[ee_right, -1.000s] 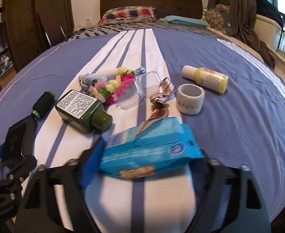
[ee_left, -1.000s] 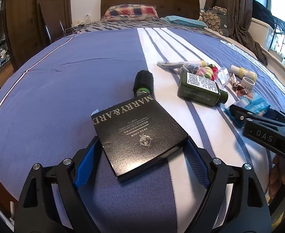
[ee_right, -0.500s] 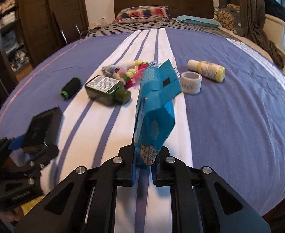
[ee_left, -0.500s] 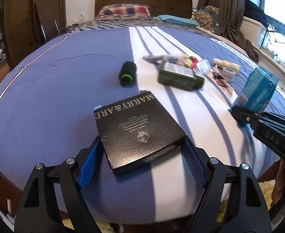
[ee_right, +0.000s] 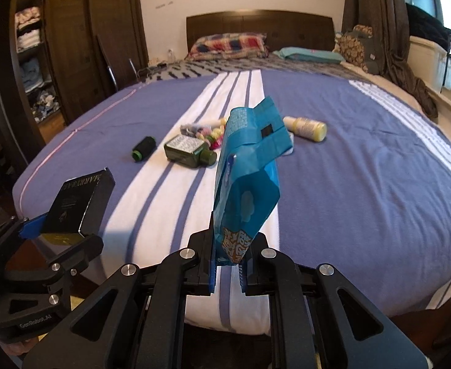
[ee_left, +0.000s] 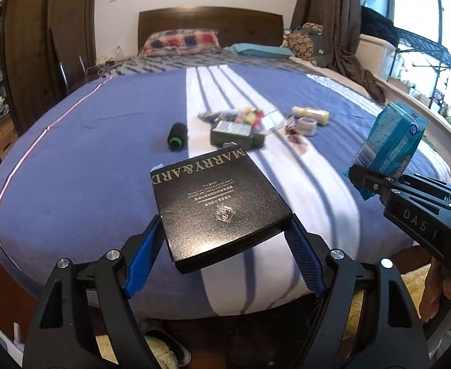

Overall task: Collect trash
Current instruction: 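Lower both held items into the floor bin and open both tools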

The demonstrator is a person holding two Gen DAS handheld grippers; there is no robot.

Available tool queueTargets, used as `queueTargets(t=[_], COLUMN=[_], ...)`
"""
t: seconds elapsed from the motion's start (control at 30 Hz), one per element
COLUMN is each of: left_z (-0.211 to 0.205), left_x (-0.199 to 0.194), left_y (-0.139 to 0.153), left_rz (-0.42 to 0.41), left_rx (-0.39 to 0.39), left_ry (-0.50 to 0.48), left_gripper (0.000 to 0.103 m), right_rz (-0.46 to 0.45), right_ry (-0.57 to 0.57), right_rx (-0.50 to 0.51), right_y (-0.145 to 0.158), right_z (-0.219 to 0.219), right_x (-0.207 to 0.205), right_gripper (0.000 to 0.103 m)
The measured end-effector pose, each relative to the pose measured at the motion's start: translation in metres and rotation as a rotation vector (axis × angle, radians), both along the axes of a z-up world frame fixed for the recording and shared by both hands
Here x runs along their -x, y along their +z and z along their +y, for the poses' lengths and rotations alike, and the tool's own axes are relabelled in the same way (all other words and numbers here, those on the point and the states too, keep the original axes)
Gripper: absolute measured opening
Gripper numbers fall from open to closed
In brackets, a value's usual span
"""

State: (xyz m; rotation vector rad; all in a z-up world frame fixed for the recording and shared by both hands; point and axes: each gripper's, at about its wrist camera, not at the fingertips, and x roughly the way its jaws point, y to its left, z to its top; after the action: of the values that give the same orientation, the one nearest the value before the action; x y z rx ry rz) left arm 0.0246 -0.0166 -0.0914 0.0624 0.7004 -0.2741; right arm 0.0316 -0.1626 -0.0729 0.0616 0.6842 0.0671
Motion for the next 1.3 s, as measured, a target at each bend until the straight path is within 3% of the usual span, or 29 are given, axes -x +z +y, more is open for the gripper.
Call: queueTargets(t=[0.27,0.6,0.87,1.3], left_z=[0.003,0.007,0.006,-0.018], left_x=[0.042,0.078,0.083,0.057], left_y=[0.024,-0.004,-0.066,-0.171], left_rz=[-0.057,0.005,0.181,0.494], left_rx=[0.007,-0.013,-0.028,-0.036], left_ry=[-0.023,-0.052,-0.076,-0.177], left_gripper=[0.075,0.075,0.075,0.075], right_rz=[-0.056,0.018,0.169,0.452], right_ry=[0.021,0.081,0.109,0.146], right_rx=[0.011,0.028,-0.003,-0.060], right_y=[0.020,-0.007,-0.060,-0.160], right_z=[-0.003,0.003,0.002,0.014], right_x=[0.041,0.074,0.081,0.072], right_gripper=[0.012,0.012,0.012,0.014])
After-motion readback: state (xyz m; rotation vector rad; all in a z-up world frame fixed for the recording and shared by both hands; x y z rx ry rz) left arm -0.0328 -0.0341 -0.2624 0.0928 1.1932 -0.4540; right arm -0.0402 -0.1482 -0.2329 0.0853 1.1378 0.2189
